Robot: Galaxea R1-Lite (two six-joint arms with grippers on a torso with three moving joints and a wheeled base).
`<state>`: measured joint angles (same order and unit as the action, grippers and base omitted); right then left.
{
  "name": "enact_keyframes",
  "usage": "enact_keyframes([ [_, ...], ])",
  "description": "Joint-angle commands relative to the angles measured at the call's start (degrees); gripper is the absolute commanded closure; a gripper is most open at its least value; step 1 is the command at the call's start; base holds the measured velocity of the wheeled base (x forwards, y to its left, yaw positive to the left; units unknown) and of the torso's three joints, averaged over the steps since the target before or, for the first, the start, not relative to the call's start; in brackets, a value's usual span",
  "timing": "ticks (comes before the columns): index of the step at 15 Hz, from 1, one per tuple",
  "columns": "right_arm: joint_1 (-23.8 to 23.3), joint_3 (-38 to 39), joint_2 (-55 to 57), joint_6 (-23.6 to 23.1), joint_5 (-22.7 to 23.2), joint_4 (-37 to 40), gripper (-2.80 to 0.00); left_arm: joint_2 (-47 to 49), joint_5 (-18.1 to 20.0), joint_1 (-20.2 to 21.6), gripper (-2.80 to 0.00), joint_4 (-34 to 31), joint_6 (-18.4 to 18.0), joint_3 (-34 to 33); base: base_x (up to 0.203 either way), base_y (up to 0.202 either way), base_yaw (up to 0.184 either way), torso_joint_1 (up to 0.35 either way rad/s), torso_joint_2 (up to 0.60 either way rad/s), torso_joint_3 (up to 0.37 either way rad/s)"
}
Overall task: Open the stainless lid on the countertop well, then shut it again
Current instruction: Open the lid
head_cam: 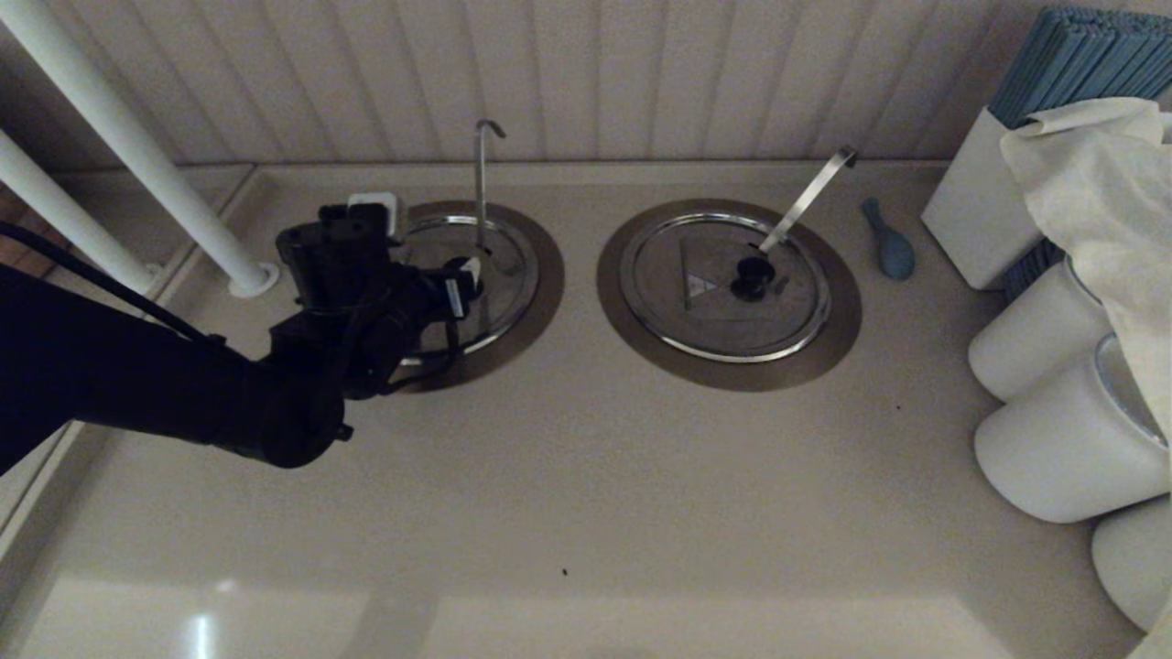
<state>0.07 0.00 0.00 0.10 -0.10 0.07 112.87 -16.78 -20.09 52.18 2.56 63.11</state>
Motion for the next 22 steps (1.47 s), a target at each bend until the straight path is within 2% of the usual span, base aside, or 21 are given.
enact_keyframes([
  [1, 0.0, 0.0, 0.0, 0.0, 0.0, 0.0, -2.8, 1.0, -0.1, 0.0, -2.8, 0.4, 0.5, 0.2, 0.0, 0.0, 0.0, 0.0, 0.0, 0.0],
  [8, 0.0, 0.0, 0.1, 0.0, 0.0, 0.0, -2.8, 2.5, 0.1, -0.5, -2.8, 0.5, 1.5, -0.1, 0.0, 0.0, 0.0, 0.0, 0.0, 0.0],
  [12, 0.0, 0.0, 0.1, 0.0, 0.0, 0.0, -2.8, 3.7, 0.2, -0.5, -2.8, 7.8, 1.1, -0.1, 0.0, 0.0, 0.0, 0.0, 0.0, 0.0],
  [22, 0.0, 0.0, 0.1, 0.0, 0.0, 0.0, -2.8, 4.9, 0.4, 0.0, -2.8, 7.7, 0.3, -0.7, 0.0, 0.0, 0.0, 0.0, 0.0, 0.0],
])
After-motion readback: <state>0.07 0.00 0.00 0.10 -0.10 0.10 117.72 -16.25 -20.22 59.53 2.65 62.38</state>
